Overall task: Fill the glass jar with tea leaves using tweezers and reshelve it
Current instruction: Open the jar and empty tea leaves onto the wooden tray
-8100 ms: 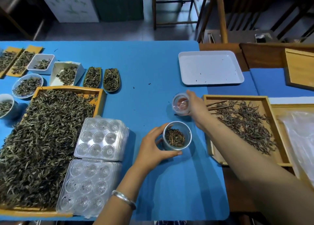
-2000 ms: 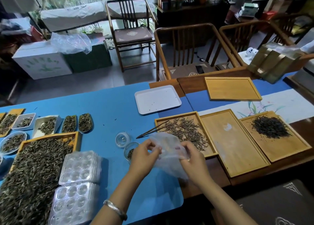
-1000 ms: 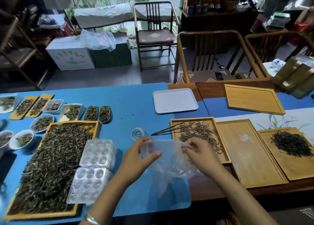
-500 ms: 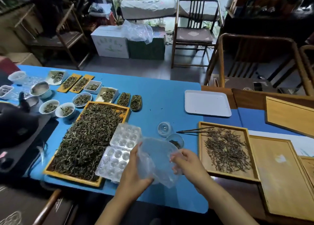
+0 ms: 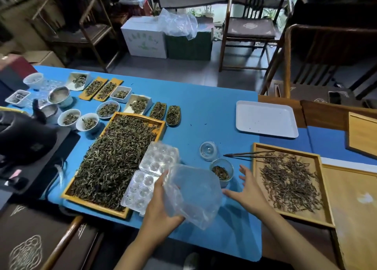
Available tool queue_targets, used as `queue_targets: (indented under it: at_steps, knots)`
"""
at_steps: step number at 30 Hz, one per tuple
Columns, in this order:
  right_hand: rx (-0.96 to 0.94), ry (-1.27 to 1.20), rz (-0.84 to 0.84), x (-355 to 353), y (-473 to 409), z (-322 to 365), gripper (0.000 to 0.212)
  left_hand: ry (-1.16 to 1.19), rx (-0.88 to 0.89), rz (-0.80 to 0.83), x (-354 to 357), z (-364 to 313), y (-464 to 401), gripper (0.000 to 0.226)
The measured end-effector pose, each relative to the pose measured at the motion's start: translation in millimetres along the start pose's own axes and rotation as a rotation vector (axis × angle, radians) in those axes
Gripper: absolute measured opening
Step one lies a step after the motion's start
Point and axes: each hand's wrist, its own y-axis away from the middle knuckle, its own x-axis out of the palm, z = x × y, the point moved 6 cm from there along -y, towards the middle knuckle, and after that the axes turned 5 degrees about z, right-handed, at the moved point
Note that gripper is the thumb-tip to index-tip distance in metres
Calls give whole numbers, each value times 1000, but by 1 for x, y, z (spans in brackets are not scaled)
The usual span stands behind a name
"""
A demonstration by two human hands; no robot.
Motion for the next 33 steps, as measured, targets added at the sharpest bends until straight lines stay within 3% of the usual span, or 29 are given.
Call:
queue_targets:
  at_steps: [3,8,14,21,26,33]
  knots:
    - [-48,-34,-28,19,-22,7,110,16,-26,8,0,5,-3,115]
    - [-109,-66,-115,31,-35,13,72,-11,-51,36,-1,13,-6,103]
    - [-156,-100,-131,-7,-14,30,71,-21,-67,47,3,16,-10,101]
    - [-317,93,-218,-95,72,121,70,-62,-13,101,16,-8,-21,97]
    - [-372,255,-135,-87,109,163,75,-137,89,124,29,-40,-25,84]
    - [-365,656,-61,-61,109,167,81,-177,141,148,38,-53,-16,86]
